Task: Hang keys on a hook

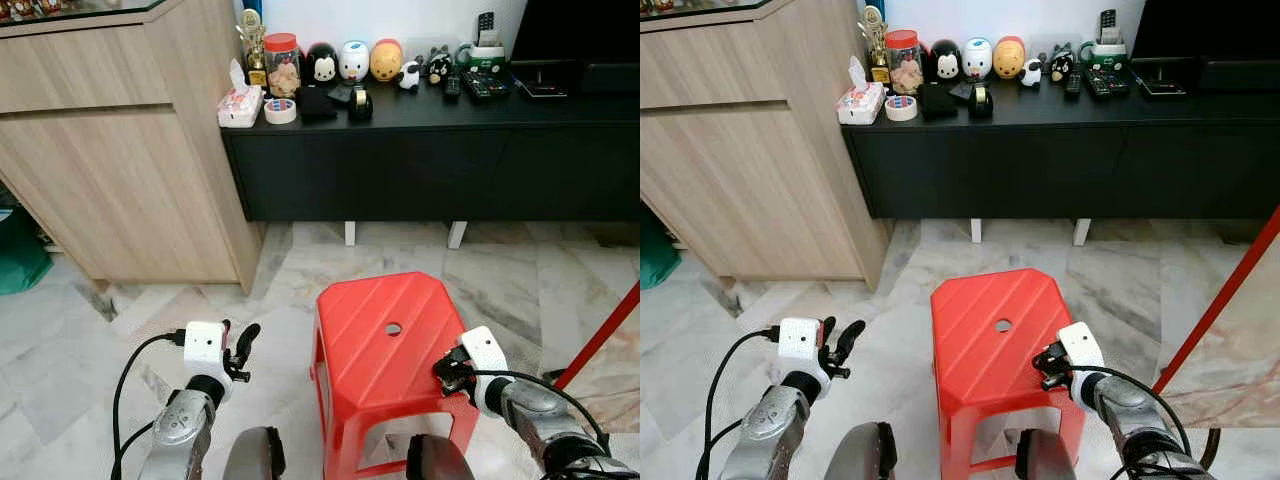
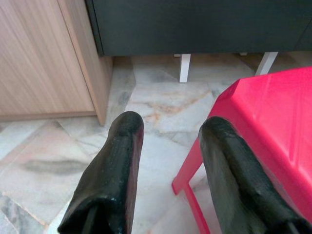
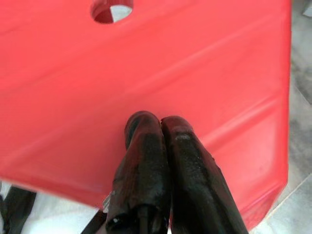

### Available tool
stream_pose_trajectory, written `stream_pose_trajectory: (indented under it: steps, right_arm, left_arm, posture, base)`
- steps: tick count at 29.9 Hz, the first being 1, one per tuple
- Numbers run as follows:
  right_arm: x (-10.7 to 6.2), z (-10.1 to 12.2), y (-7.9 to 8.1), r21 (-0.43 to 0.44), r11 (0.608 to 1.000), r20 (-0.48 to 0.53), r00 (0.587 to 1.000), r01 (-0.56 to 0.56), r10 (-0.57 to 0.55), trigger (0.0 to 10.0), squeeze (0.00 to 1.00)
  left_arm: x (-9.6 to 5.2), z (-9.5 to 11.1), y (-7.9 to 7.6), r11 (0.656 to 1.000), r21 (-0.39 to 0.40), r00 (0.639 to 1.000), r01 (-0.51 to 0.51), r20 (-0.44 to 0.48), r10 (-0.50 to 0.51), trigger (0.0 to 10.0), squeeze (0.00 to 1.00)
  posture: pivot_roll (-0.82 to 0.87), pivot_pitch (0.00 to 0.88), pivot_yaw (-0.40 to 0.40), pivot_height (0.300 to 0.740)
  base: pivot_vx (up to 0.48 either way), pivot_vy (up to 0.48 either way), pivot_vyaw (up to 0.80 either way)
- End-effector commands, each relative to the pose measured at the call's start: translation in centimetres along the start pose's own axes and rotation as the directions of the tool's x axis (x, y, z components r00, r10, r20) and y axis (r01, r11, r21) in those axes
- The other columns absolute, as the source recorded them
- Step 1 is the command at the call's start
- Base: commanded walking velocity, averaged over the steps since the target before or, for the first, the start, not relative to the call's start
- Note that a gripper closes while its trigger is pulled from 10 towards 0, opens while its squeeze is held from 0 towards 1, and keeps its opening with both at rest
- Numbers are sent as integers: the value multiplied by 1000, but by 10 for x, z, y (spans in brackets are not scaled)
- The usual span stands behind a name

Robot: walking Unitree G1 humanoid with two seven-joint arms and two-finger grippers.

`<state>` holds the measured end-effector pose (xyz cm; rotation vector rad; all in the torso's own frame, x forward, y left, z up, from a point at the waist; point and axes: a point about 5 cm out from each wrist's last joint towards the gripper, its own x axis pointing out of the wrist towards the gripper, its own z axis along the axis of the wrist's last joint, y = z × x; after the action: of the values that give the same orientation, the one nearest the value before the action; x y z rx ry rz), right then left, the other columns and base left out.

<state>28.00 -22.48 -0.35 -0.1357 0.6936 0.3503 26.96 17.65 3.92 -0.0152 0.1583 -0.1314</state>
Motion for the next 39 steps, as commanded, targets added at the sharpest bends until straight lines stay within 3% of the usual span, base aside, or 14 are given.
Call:
stream_pose_trajectory:
  steps: [1, 4, 5, 6, 8, 9, 14, 17, 19, 22, 28, 39]
  right_arm:
    - [1, 6, 0, 5, 1000, 34, 999, 20, -20, 0, 0]
    - [2, 31, -5, 118, 988, 195, 973, 100, -121, 0, 0]
    - [3, 37, -4, 162, 982, 236, 963, 95, -132, 6706, 0]
    - [4, 42, -2, 191, 978, 272, 953, 80, -131, 10000, 0]
    - [4, 42, -2, 191, 978, 272, 953, 80, -131, 10000, 0]
    - [5, 52, 4, 245, 969, 352, 927, 41, -129, 10000, 0]
    - [7, 60, 15, 309, 951, 424, 894, 5, -143, 10000, 0]
    - [10, 55, 22, 337, 942, 420, 895, -4, -147, 10000, 0]
    - [16, 31, 34, 314, 948, 292, 946, 43, -140, 10000, 0]
    - [18, 16, 42, 276, 960, 237, 964, 54, -122, 10000, 0]
    - [16, 19, 39, 307, 949, 257, 953, 75, -158, 10000, 0]
    - [18, 27, 41, 276, 960, 267, 955, 49, -126, 10000, 0]
  left_arm:
    - [0, -1, 3, 999, 32, 1000, -1, -14, 1, 10000, 0]
    - [0, -1, 5, 1000, 25, 1000, -15, -17, 15, 10000, 0]
    - [1, -2, 6, 1000, 24, 1000, -18, -19, 19, 10000, 0]
    - [1, -2, 7, 999, 23, 1000, -23, -20, 24, 10000, 0]
    - [1, -2, 7, 999, 23, 1000, -23, -20, 24, 10000, 0]
    - [0, -4, 12, 999, 11, 998, -49, -27, 49, 10000, 0]
    - [-1, -7, 20, 994, -26, 994, -102, -39, 101, 10000, 0]
    - [-2, -10, 25, 990, -50, 991, -129, -54, 126, 10000, 0]
    - [-5, -17, 31, 984, -67, 984, -166, -84, 160, 10000, 0]
    - [-6, -20, 32, 982, -71, 981, -176, -92, 169, 10000, 0]
    - [-6, -23, 31, 981, -81, 981, -179, -96, 171, 10000, 0]
    - [-4, -23, 27, 982, -88, 983, -167, -89, 159, 10000, 0]
  posture:
    - [8, 0, 55, 586]
    - [5, 0, 53, 586]
    - [6, 0, 51, 586]
    - [5, 0, 49, 586]
    - [5, 0, 49, 586]
    - [1, 0, 46, 586]
    - [-2, 0, 39, 586]
    - [-3, 0, 36, 586]
    - [-7, 0, 28, 586]
    - [-4, 5, 25, 586]
    - [-11, 5, 20, 621]
    - [-11, 5, 18, 686]
  base:
    - [0, 0, 0]
    - [0, 0, 0]
    - [0, 0, 0]
    - [0, 0, 0]
    - [0, 0, 0]
    - [0, 0, 0]
    - [0, 0, 0]
    - [0, 0, 0]
    - [0, 0, 0]
    - [0, 0, 0]
    - [0, 0, 0]
    - [0, 0, 0]
